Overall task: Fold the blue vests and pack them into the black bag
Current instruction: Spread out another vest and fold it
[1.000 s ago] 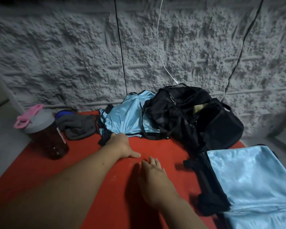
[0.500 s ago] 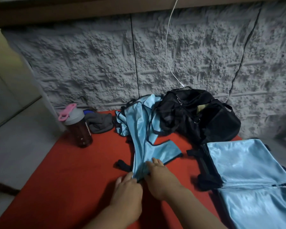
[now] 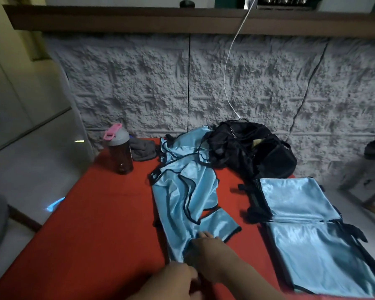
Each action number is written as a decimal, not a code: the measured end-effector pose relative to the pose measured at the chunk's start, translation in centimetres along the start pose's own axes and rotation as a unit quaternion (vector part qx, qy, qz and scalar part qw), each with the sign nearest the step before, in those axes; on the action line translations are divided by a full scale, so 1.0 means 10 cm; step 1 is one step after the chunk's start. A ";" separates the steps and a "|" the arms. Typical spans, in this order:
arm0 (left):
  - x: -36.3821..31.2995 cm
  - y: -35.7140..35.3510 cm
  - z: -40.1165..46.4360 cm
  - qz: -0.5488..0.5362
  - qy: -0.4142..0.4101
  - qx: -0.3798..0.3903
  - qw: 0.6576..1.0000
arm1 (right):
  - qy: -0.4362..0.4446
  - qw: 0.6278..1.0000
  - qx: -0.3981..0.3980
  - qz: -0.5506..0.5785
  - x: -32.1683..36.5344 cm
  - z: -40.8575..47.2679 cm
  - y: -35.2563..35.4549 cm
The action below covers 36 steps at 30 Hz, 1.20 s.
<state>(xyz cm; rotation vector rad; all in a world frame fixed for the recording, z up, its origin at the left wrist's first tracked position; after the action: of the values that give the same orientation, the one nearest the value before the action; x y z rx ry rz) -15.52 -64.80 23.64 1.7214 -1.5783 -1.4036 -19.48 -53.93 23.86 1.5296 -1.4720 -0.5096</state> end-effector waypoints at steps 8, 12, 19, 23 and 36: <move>0.11 0.79 0.26 -0.028 -0.043 -0.223 0.973 | -0.135 0.984 -0.107 0.033 -0.32 -0.02 0.05; 0.24 0.69 0.59 0.037 0.005 -0.114 0.993 | -0.197 0.975 -0.095 0.039 -0.43 0.14 -0.12; 0.16 0.73 0.44 0.155 0.112 -0.039 0.981 | -0.207 0.969 -0.131 0.027 -0.66 0.38 0.16; 0.18 0.47 0.18 -0.067 0.124 0.093 0.986 | -0.149 0.979 -0.137 0.012 -0.71 0.56 0.24; 1.16 1.11 0.48 0.014 0.153 -0.142 0.978 | -0.088 0.983 -0.160 0.018 -0.56 0.50 0.23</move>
<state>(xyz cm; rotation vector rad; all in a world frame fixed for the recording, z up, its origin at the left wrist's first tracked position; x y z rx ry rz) -26.85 -76.89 26.40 1.6429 -1.1713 -1.2122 -25.87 -49.97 21.65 1.2276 -1.4666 -0.8344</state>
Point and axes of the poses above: each hand's wrist, its own z-axis towards the middle knuckle, its own y-axis out of the back of the hand, x = y × z, the point moved 6 cm from there along z, towards the middle knuckle, and after that the axes turned 5 degrees about x, right-handed, at the moved point
